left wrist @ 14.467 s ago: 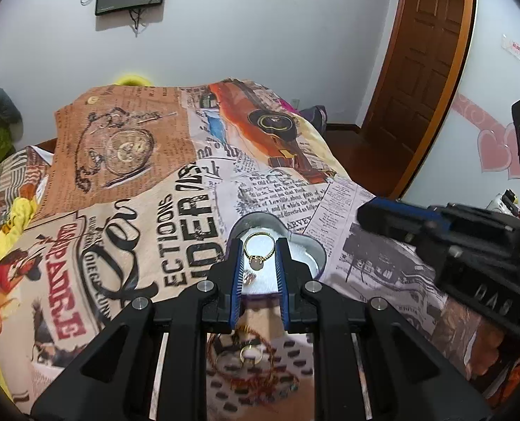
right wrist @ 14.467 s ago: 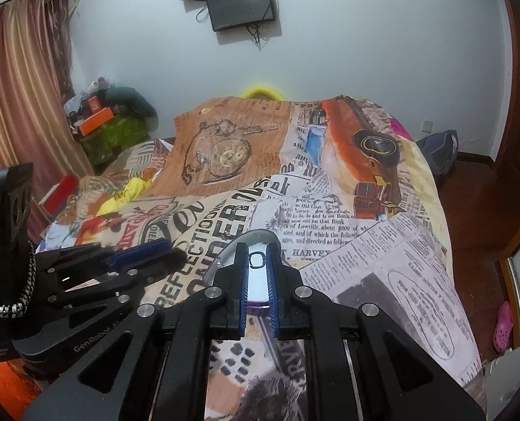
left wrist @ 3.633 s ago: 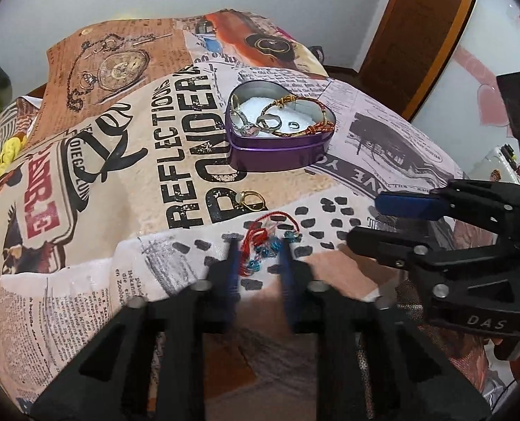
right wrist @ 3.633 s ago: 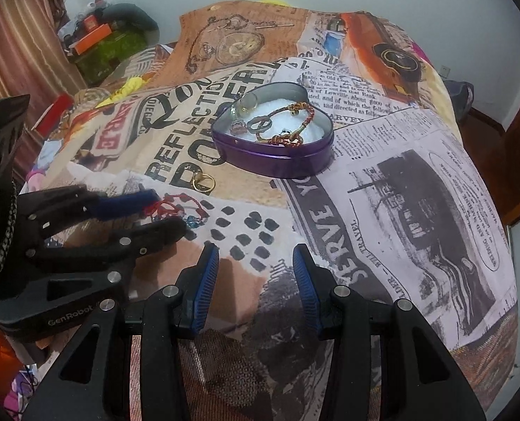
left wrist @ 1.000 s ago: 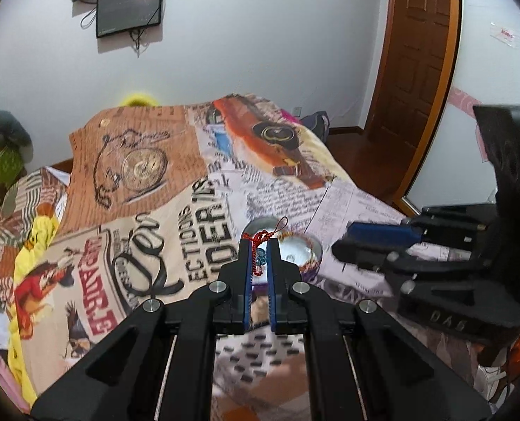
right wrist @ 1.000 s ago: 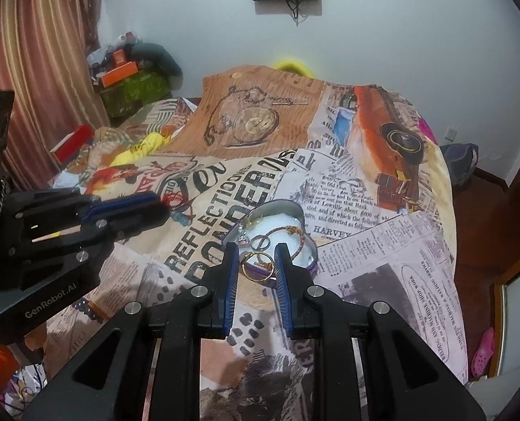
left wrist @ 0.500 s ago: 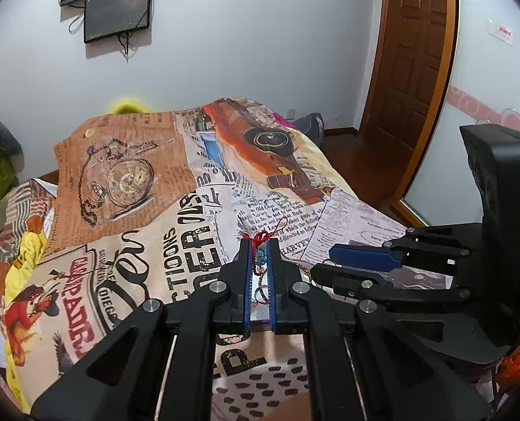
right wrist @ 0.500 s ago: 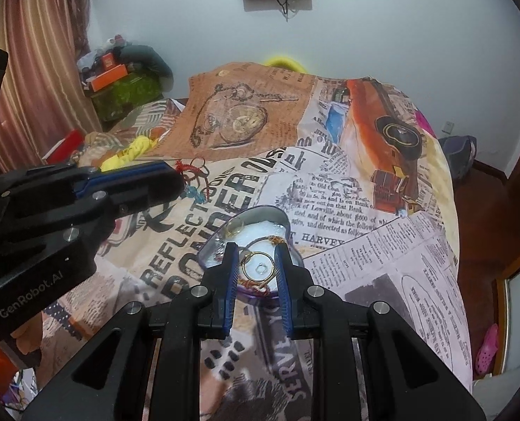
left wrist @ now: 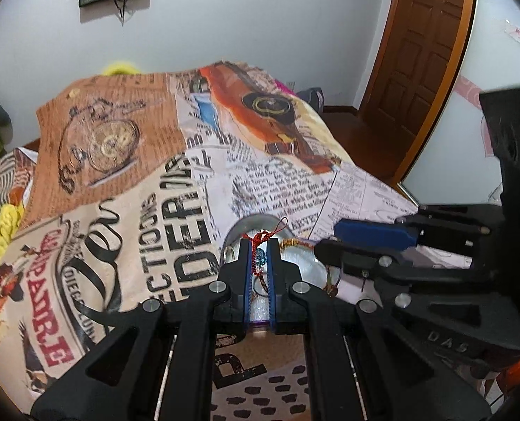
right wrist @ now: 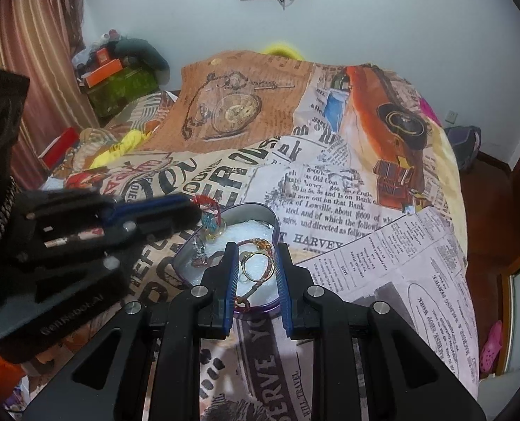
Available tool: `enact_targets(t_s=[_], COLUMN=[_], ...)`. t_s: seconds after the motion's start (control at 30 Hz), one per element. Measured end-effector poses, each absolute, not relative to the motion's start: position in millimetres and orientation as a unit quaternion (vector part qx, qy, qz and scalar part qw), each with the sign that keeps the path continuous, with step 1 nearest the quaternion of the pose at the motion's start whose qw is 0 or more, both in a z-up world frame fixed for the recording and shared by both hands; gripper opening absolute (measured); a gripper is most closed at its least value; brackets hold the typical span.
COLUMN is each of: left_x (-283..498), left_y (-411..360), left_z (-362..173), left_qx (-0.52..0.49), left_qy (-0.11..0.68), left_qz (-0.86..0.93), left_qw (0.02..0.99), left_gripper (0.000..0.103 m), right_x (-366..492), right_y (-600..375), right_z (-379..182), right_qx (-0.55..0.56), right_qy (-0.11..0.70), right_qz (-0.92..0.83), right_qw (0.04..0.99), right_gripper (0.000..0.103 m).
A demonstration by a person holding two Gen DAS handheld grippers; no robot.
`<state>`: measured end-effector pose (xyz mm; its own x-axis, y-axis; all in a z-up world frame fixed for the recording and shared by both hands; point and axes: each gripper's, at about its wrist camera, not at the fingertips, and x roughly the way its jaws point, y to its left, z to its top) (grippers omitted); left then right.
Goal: Organize jewelry
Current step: 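Drop the gold ring from the right tool into the tin while the left tool follows, then lower the red beaded bracelet into the heart tin and open the left tool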
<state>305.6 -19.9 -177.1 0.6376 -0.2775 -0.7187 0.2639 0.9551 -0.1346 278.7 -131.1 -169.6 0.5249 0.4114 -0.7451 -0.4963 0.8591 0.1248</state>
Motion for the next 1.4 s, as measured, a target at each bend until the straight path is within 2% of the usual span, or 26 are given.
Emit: enact_targets(t_s=[0.23, 0.73, 0.77, 0.87, 1.17, 1.4], left_x=[309.8, 303.8, 302.0, 298.0, 269.4, 225.7], left_y=[-21.7, -7.9, -7.5, -6.6, 0.9, 3.0], left_z=[-188.8, -186.1, -185.2, -182.1, -145.1, -85.6], left_qx=[-0.018, -0.036, -0.036, -0.032, -0.029, -0.021], left_qy=[0.42, 0.414, 0.414, 0.412, 0.38, 0.321], left_qz=[-0.157, -0.134, -0.133, -0.129, -0.123, -0.122], left_qw=[0.894, 0.9, 0.9, 0.902, 0.916, 0.939], left_gripper=[0.006, 0.006, 0.006, 0.006, 0.006, 0.006], right_x=[289.3, 296.1, 295.3, 292.2, 271.0, 234.4], right_y=[-129.0, -125.6, -125.1, -123.8, -128.7, -133.5], right_z=[-178.7, -186.2, -185.7, -182.3, -154.9, -103.9], right_qx=[-0.043, -0.028, -0.03, -0.037, -0.031, -0.032], right_qy=[0.427, 0.456, 0.456, 0.454, 0.429, 0.367], right_qz=[0.268, 0.28, 0.279, 0.267, 0.254, 0.24], right_qw=[0.862, 0.844, 0.844, 0.849, 0.866, 0.898], right_gripper=[0.019, 0.02, 0.023, 0.041, 0.041, 0.041])
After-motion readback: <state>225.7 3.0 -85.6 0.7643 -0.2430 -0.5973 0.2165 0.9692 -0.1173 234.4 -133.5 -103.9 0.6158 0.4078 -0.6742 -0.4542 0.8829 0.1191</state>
